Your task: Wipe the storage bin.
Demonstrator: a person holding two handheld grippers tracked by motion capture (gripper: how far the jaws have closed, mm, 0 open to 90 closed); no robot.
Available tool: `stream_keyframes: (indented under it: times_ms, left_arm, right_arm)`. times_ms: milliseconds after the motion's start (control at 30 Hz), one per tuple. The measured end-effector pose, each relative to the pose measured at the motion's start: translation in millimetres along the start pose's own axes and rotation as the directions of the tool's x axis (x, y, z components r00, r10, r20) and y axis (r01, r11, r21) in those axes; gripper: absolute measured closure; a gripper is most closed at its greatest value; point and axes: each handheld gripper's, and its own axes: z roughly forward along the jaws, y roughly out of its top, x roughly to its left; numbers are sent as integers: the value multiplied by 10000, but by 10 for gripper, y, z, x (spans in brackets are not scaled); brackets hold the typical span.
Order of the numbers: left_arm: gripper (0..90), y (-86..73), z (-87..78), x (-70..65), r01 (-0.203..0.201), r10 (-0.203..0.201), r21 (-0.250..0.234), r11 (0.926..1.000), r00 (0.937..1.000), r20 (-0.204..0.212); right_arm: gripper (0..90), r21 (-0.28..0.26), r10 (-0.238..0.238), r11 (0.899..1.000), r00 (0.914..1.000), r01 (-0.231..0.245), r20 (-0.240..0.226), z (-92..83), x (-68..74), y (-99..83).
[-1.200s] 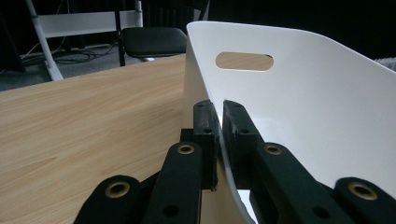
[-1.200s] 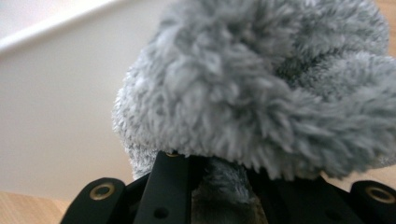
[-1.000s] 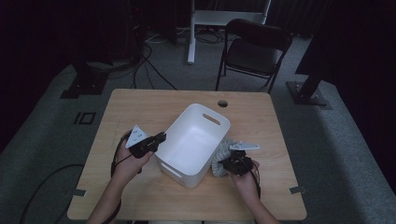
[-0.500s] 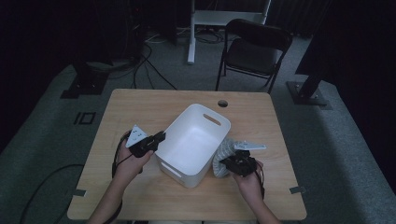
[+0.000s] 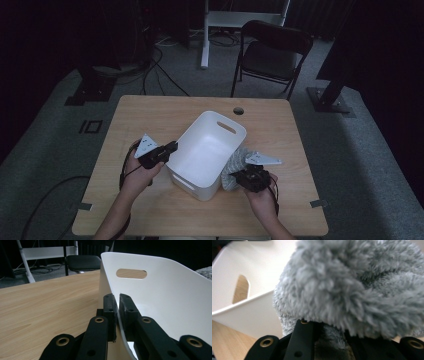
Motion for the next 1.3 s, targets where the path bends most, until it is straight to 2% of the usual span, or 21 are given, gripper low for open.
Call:
stream_keyframes:
  times_ms: [333, 367, 467, 667, 833, 967, 1100, 1133, 1167, 1233, 1267, 1300]
  left_arm:
    - [839, 2, 9, -19, -61, 61, -11, 10000, 9999, -87]
    - [840, 6, 11, -24, -180, 181, 23, 9998, 9998, -122]
    - [840, 7, 14, -31, -205, 205, 22, 9998, 9996, -188]
    - [839, 7, 15, -30, -164, 165, 24, 9999, 9997, -199]
    - [839, 6, 11, -29, -144, 145, 21, 9999, 9997, -219]
    - [838, 5, 15, -31, -116, 116, 9, 9999, 9996, -275]
    - [836, 6, 17, -31, -66, 67, 6, 10000, 9995, -301]
    - [836, 6, 17, -31, -66, 67, 6, 10000, 9995, -301]
    - [835, 6, 17, -34, -72, 72, 8, 10000, 9994, -341]
    - [836, 8, 17, -34, -141, 141, 21, 9999, 9993, -347]
    - [836, 8, 17, -34, -141, 141, 21, 9999, 9993, -347]
    - [837, 9, 17, -36, -156, 157, 26, 9999, 9993, -351]
  right_arm:
    - [775, 645, 195, 9977, 9994, -213, 287, 172, -128, -82]
    - [775, 686, 248, 9973, 9992, -269, 310, 187, -140, -89]
    - [775, 857, 333, 9957, 9987, -365, 380, 239, -180, -115]
    - [774, 1231, 515, 9908, 9977, -567, 450, 324, -240, -164]
    - [774, 1682, 703, 9826, 9962, -781, 519, 447, -316, -254]
    - [776, 1492, 470, 9871, 9957, -586, 802, 418, -257, -257]
    - [776, 1143, 802, 9900, 9963, -831, 296, 282, -236, -186]
    - [776, 1143, 802, 9900, 9963, -831, 296, 282, -236, -186]
    - [775, 792, 805, 9936, 9967, -807, 56, 178, -189, -123]
    - [775, 453, 771, 9960, 9969, -764, -143, 90, -149, -78]
    - [775, 453, 771, 9960, 9969, -764, -143, 90, -149, -78]
    - [775, 91, 677, 9977, 9972, -675, -322, -1, -87, -35]
